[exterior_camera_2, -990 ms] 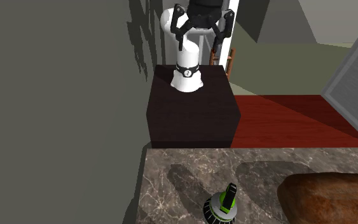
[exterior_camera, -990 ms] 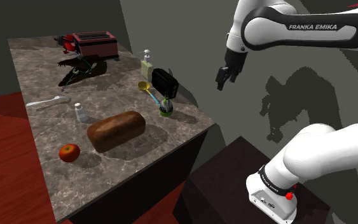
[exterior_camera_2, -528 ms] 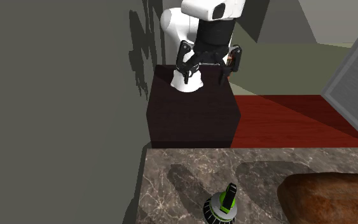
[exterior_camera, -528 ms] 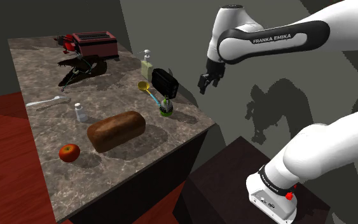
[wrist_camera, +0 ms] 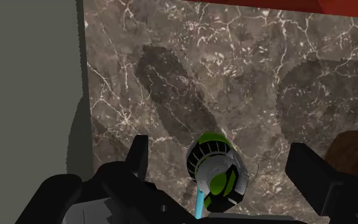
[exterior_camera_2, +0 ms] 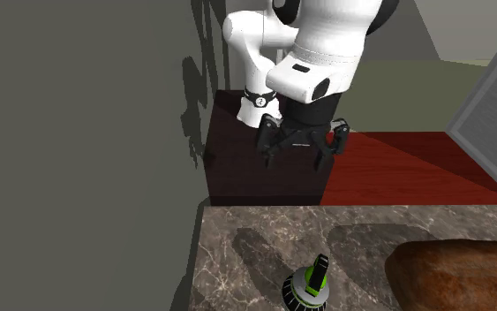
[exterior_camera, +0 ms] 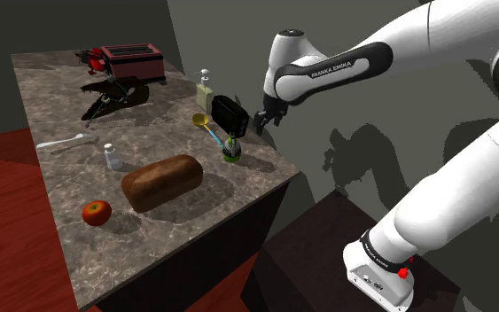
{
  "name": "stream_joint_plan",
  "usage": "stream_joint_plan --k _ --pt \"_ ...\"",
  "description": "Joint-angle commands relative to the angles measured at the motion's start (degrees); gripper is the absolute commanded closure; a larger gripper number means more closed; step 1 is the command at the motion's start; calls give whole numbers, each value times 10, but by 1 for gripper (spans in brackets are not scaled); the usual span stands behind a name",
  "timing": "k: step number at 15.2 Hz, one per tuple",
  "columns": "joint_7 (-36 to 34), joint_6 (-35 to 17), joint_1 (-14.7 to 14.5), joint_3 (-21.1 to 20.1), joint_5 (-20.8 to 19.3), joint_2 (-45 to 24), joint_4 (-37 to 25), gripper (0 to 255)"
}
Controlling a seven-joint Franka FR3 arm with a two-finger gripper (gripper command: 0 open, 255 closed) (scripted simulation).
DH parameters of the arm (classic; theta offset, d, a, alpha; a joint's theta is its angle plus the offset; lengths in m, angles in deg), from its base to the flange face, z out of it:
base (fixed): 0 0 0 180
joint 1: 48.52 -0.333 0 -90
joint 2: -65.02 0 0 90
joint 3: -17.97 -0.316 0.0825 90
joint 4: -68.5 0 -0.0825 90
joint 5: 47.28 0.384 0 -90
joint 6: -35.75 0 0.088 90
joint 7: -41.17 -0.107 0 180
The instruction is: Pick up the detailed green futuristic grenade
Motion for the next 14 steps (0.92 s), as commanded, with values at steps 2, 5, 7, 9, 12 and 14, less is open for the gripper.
stream_joint_plan --k 2,5,7,9,12,14 --pt "-23 -36 -2 -5 -19 -71 -44 0" --pt "-43 -63 -7 -4 -39 -135 -89 0" --pt "-55 -78 -11 -2 -52 -178 -123 0" --pt "-66 -89 -17 1 -64 -221 -160 0" --pt "-79 -101 -27 7 -78 -286 -222 0" --pt "-85 -104 -33 11 -84 -321 -258 0"
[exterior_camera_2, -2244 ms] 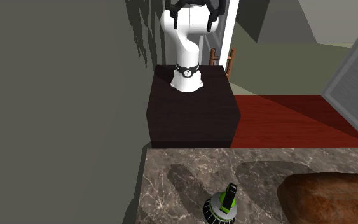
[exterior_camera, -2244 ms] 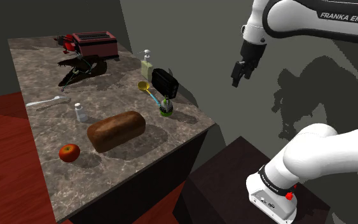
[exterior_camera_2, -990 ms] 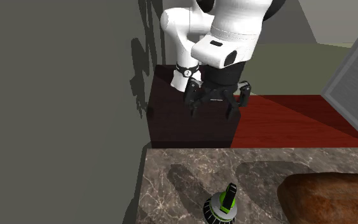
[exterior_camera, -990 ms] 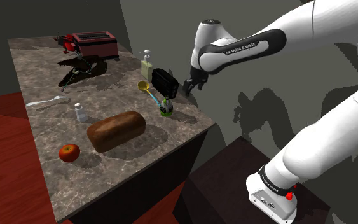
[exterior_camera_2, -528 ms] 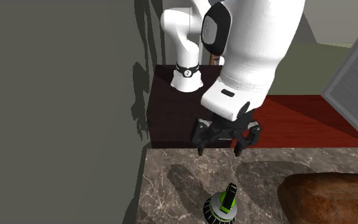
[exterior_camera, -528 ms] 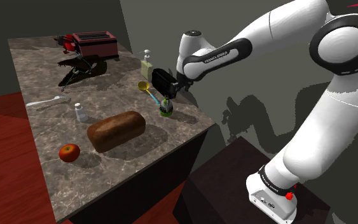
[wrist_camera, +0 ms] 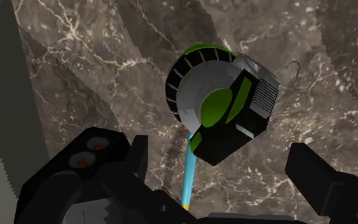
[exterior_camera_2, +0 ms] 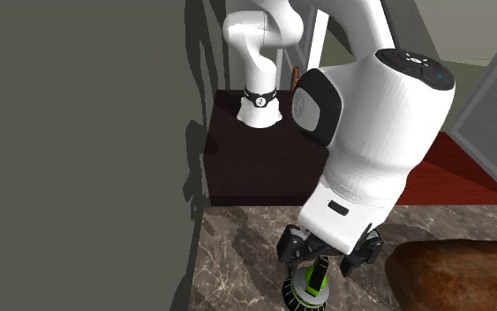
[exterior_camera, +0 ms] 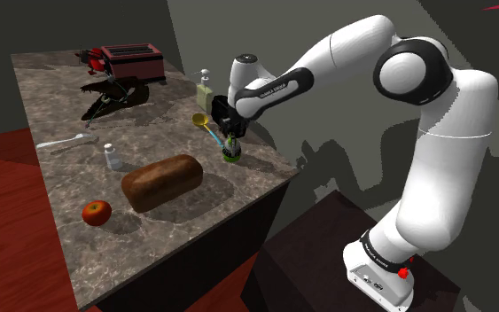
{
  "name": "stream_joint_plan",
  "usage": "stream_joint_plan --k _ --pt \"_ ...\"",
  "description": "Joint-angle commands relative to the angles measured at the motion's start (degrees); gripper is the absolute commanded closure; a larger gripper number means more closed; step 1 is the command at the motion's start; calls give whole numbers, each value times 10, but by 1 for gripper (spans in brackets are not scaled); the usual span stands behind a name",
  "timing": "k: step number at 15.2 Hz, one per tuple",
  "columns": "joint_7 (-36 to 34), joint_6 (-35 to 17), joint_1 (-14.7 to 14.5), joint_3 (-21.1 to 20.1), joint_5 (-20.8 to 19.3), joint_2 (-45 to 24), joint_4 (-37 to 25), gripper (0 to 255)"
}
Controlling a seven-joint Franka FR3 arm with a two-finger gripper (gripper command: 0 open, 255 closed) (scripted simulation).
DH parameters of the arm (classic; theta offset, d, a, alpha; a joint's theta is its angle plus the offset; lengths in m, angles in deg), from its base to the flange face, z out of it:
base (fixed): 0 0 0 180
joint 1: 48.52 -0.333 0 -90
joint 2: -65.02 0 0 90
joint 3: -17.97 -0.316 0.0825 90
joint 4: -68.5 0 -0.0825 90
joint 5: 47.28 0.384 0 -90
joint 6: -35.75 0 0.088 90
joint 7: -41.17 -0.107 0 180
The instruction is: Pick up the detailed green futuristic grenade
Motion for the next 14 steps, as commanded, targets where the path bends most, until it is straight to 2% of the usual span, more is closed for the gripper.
stream_joint_plan --k 1,9,10,14 --pt "-6 -6 -5 3 -5 -27 -23 0" --pt "-17 -42 -10 11 -17 -61 -21 0" --pt "-17 -42 -9 11 -16 -61 -21 255" --pt "-16 -42 -9 11 -16 -61 -21 255"
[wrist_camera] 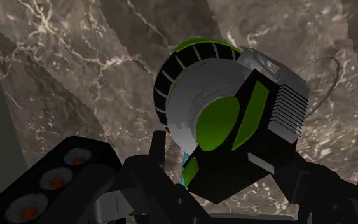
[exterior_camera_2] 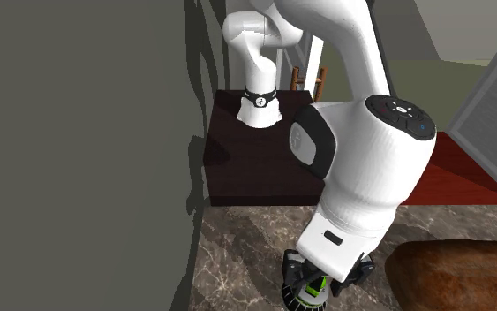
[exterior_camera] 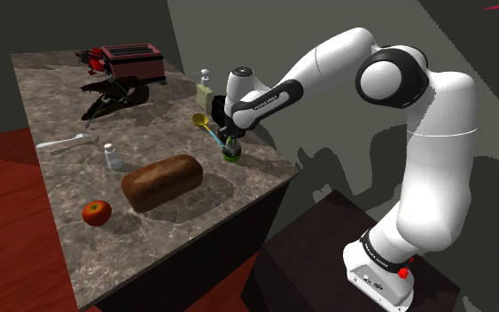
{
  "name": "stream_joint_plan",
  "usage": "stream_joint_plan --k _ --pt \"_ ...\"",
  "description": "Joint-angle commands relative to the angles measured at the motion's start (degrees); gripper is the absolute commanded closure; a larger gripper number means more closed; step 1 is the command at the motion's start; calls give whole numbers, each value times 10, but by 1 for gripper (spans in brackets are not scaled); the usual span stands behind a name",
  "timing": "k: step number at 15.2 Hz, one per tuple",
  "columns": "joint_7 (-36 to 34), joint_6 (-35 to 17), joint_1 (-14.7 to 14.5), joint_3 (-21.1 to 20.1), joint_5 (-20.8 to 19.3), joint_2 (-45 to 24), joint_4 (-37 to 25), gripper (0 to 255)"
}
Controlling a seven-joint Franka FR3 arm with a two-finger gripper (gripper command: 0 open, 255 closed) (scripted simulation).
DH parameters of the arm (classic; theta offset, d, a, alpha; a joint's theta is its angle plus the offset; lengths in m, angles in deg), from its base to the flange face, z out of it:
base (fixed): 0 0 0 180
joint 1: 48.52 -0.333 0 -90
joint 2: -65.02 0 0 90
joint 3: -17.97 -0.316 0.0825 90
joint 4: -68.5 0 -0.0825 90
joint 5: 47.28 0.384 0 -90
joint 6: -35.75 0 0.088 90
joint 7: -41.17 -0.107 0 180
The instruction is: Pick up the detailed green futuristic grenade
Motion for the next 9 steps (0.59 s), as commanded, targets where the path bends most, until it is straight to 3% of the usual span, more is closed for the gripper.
stream_joint_plan --k 1,9 --pt "0 0 0 0 0 -1 1 255" --pt "6 22 2 -5 7 20 0 255"
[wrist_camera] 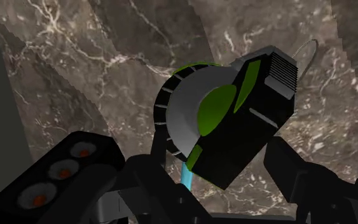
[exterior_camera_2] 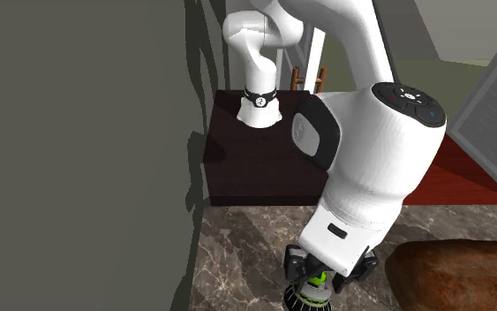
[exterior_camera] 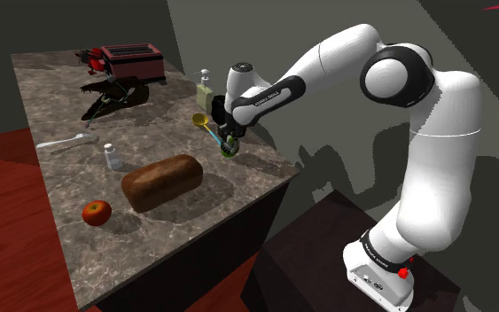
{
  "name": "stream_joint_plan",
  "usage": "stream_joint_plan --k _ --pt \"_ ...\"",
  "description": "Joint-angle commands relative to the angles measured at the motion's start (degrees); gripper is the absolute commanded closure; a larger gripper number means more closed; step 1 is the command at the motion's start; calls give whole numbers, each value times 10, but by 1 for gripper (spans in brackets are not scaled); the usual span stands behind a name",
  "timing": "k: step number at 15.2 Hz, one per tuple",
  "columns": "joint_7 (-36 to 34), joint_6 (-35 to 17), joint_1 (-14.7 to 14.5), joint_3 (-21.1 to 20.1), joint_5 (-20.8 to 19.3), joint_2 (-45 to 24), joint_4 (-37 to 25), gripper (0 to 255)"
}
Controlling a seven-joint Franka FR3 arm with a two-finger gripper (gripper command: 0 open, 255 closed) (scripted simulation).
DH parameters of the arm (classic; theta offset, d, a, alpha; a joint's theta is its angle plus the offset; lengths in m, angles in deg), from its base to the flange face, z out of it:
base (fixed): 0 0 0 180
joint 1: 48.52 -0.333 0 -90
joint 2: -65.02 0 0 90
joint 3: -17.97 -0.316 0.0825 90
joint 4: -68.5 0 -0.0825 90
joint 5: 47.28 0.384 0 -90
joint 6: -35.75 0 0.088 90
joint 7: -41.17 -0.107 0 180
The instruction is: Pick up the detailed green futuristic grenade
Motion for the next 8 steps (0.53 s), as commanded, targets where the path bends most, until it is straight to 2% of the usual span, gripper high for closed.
stream_joint_plan --k 1,8 --pt "3 9 2 -2 3 10 0 255" --pt "15 49 6 -9 15 43 -7 255"
